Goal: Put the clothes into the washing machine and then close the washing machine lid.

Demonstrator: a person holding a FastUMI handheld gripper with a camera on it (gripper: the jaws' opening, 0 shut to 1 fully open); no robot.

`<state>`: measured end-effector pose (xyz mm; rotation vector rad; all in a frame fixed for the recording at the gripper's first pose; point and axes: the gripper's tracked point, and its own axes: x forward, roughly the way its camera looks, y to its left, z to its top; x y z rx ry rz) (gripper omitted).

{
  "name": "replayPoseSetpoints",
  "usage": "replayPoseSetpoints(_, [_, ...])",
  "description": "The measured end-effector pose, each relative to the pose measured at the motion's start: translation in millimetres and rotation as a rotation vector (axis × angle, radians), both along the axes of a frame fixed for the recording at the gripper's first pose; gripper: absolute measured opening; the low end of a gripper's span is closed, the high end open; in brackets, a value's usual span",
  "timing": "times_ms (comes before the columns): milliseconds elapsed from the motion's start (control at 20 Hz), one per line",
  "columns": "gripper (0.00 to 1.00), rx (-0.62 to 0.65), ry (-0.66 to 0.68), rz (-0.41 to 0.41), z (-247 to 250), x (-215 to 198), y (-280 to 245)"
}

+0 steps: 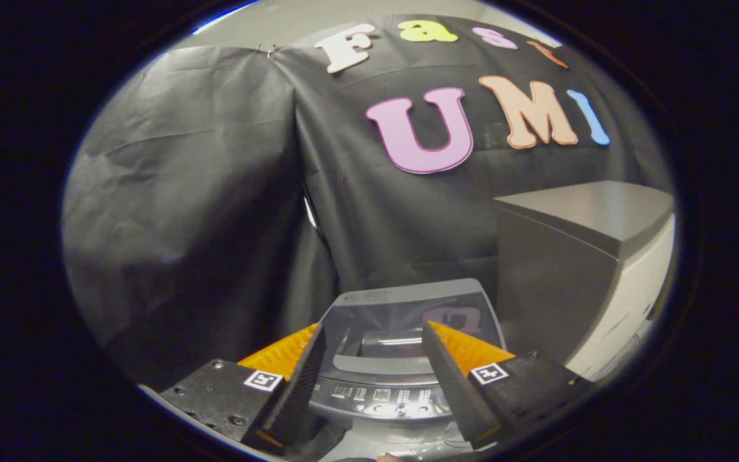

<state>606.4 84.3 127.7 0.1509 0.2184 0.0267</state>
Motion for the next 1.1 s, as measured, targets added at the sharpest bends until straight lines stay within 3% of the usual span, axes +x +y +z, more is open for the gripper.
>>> replayPoseSetpoints(750, [0.91, -0.022, -0.131, -0.081, 8, -53, -28])
replayPoseSetpoints(1100, [0.91, -0.154, -0.227, -0.126, 24, -70, -49])
